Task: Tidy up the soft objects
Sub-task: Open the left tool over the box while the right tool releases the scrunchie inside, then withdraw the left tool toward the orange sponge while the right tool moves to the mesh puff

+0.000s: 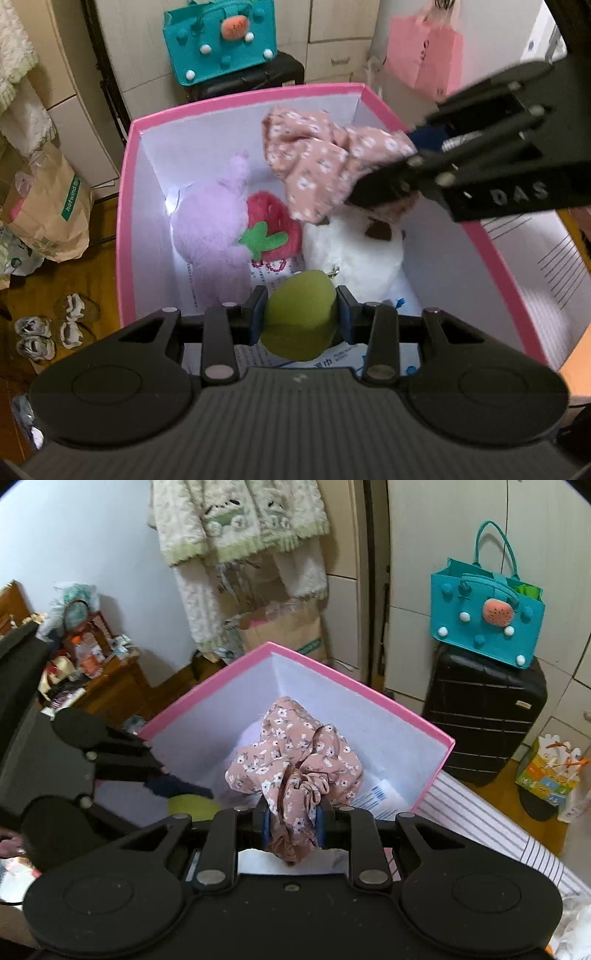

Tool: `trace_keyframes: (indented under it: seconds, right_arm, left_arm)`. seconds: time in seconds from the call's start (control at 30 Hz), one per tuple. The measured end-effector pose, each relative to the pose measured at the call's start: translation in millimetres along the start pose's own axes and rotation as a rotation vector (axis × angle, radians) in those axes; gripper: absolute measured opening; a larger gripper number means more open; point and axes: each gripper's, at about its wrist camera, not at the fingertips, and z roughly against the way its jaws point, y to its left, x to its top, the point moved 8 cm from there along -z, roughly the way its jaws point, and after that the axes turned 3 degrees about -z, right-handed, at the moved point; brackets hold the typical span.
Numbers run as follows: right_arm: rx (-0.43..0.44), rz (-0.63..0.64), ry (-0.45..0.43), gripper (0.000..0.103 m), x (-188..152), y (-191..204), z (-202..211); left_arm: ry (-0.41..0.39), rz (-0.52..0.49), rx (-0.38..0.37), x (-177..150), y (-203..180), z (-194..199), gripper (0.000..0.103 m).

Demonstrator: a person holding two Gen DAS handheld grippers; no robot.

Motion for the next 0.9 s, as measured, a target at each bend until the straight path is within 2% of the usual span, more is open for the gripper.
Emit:
trace_keyframes:
  seconds: [0.1, 0.2, 0.3, 0.4, 0.43, 0.47, 0.5, 0.6, 0.73, 0.9]
  right_arm:
    - [-0.010, 0.003, 0.022, 0.031, 2, 0, -11]
    - [-0.066, 0.050, 0.032, 0.031, 4, -2, -20]
    - [-0.049, 0.042, 0.061, 0.033, 5, -1, -27]
    - [-0.065, 0.051, 0.063, 0.045, 4, -1, -29]
    - [-0.066, 0.054, 0.061, 0.047, 4, 0, -28]
    - [-0.067, 0.053, 0.057, 0.050, 3, 0, -27]
    - [-0.069, 0.052, 0.053, 0.054, 3, -1, -25]
    - [-0.081, 0.051, 0.014, 0.061, 1, -1, -11]
    - [-0.073, 0.031, -0.023, 0.062, -2, -1, 10]
    - [-0.047, 0.032, -0.064, 0.062, -13, 11, 43]
  left_arm:
    - [0.023, -0.021, 0.003, 0, 1, -9, 0.039]
    - [0.038, -0.016, -0.017, 0, 1, -13, 0.039]
    - [0.045, -0.018, -0.012, 0, -1, -12, 0.041]
    - [0.060, -0.024, -0.009, -1, -3, -14, 0.043]
    - [0.060, -0.016, -0.007, -1, -3, -13, 0.046]
    - [0.058, -0.008, -0.005, 0, -2, -12, 0.054]
    - [0.051, 0.002, 0.000, 0, -1, -10, 0.059]
    - [0.019, 0.000, -0.011, 2, -3, -6, 0.061]
    - [0.012, 0.024, -0.039, 1, -5, 4, 0.061]
    - [-0.030, 0.021, -0.015, 1, -9, 28, 0.062]
